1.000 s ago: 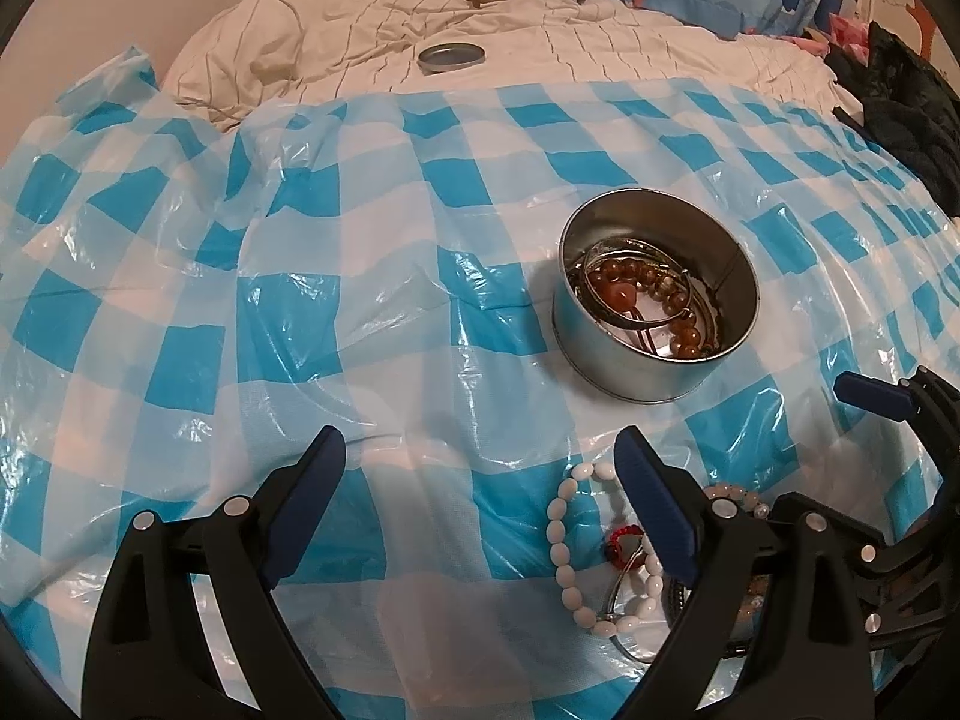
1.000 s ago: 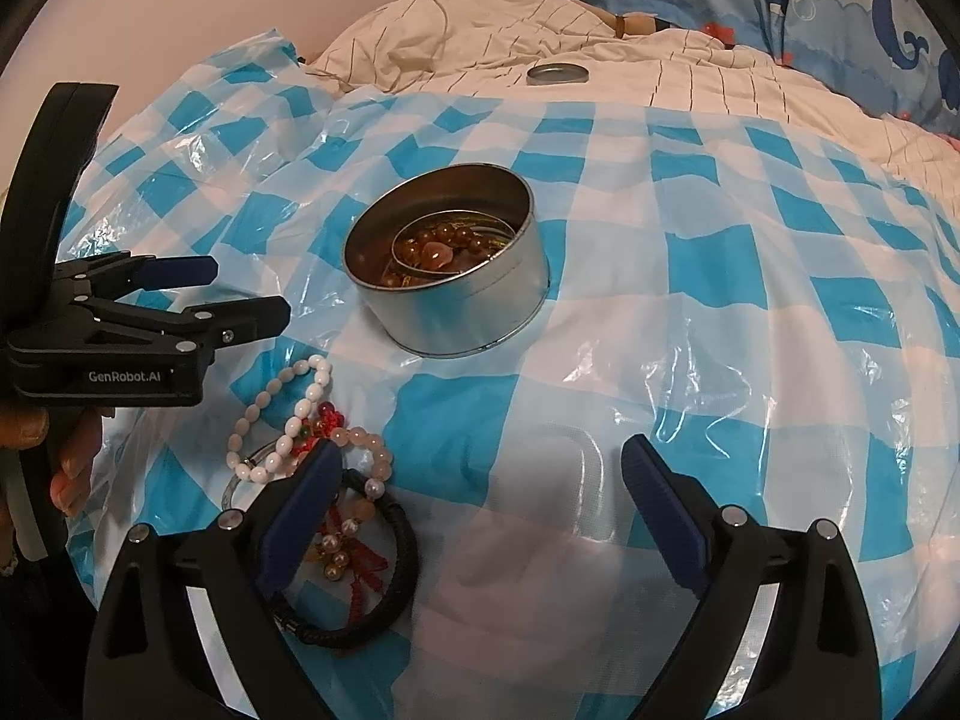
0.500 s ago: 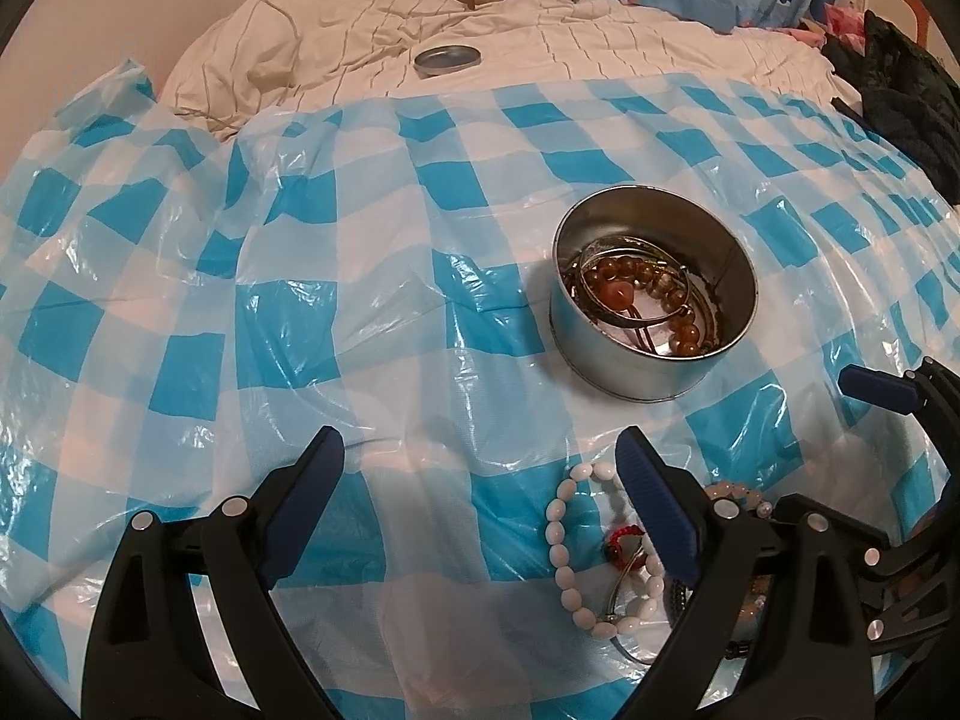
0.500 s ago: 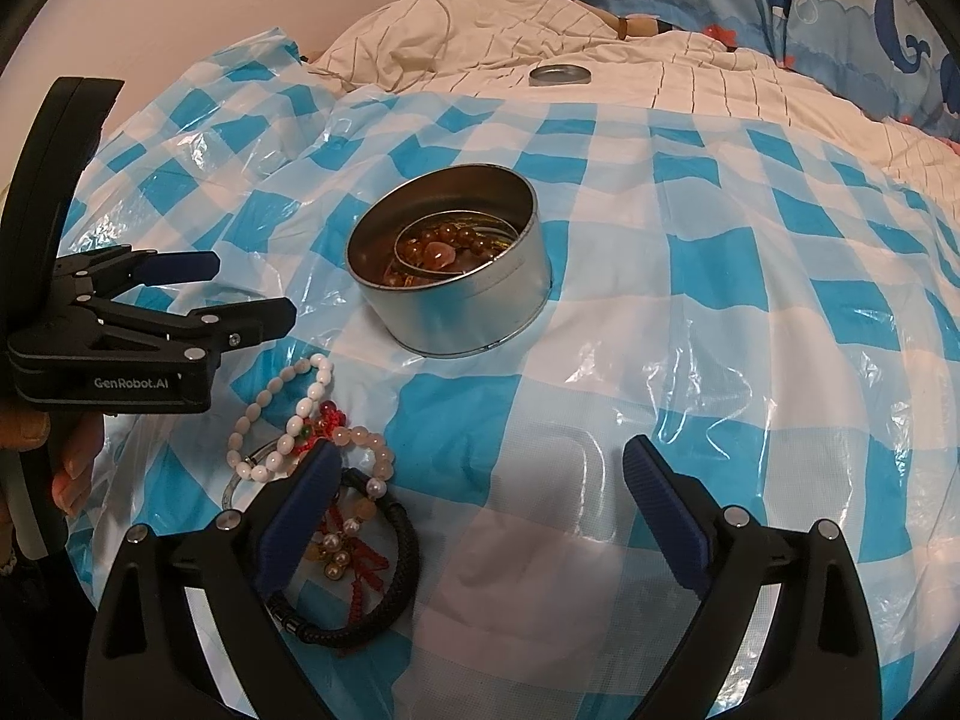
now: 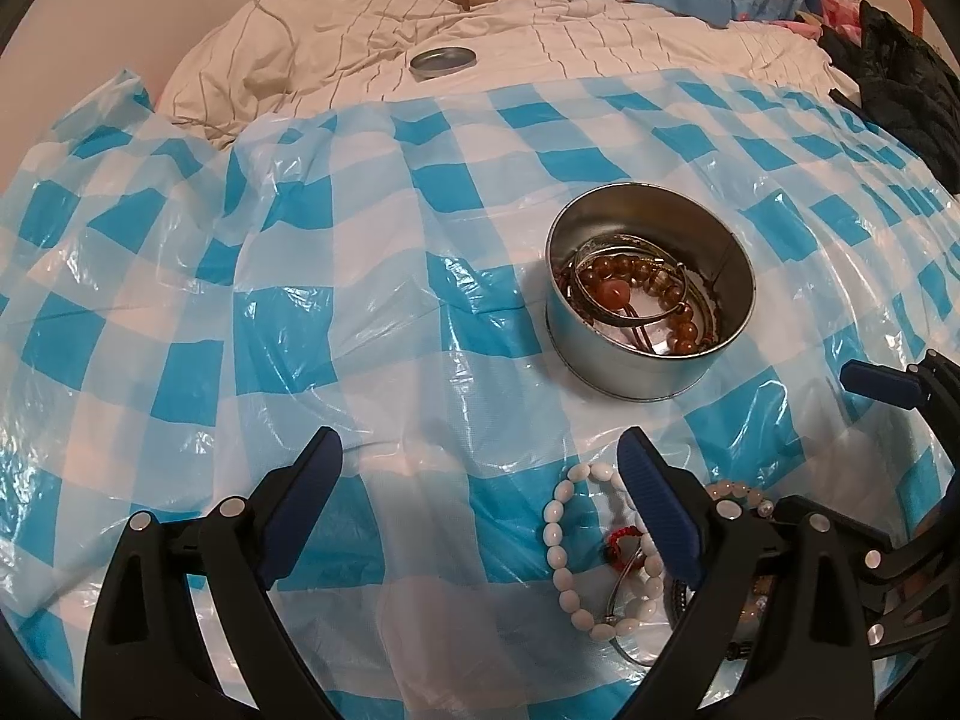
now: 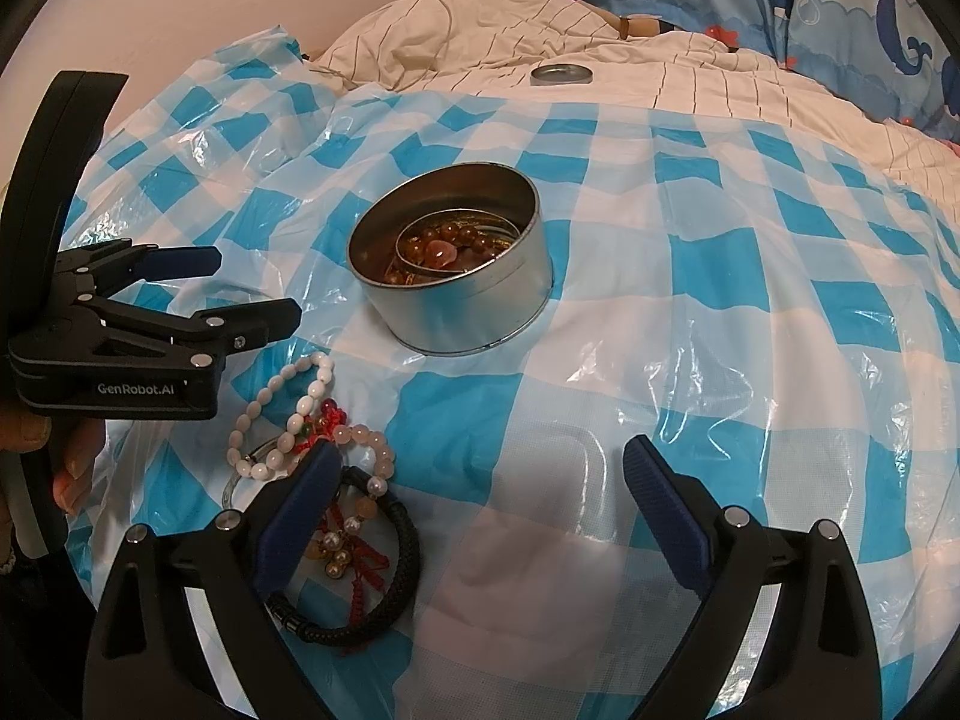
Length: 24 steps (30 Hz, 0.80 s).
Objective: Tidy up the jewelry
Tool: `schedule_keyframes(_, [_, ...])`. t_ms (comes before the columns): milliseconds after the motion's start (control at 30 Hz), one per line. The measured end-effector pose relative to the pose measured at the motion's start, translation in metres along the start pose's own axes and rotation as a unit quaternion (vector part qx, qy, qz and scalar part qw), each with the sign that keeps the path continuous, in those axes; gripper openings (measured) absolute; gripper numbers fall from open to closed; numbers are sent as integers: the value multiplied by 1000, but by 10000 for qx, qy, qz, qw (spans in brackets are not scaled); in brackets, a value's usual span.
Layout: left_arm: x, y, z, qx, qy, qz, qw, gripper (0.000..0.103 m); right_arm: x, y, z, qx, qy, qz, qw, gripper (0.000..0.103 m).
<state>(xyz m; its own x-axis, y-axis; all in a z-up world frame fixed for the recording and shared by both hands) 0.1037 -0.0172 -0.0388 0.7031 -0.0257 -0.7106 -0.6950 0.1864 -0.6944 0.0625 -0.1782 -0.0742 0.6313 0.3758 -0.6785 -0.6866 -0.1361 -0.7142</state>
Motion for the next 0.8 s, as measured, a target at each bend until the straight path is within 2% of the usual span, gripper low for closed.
schedule_keyframes(800, [0,0,-2,34,-16,5,10000,90,1,2,4,-91,0,26,10000,91])
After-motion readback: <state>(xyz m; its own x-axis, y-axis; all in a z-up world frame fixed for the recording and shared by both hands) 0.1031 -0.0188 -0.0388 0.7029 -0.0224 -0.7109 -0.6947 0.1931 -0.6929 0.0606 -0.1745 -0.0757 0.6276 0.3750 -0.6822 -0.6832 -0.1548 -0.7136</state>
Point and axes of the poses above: each gripper's, at about its wrist camera, not at the fingertips, and x roughly the way its jaws point, z to its left, y to its underside, the point moved 2 cm from there along x, roughly the way its jaws point, and after that the axes turned 12 degrees about -z, right-handed, at the moved point
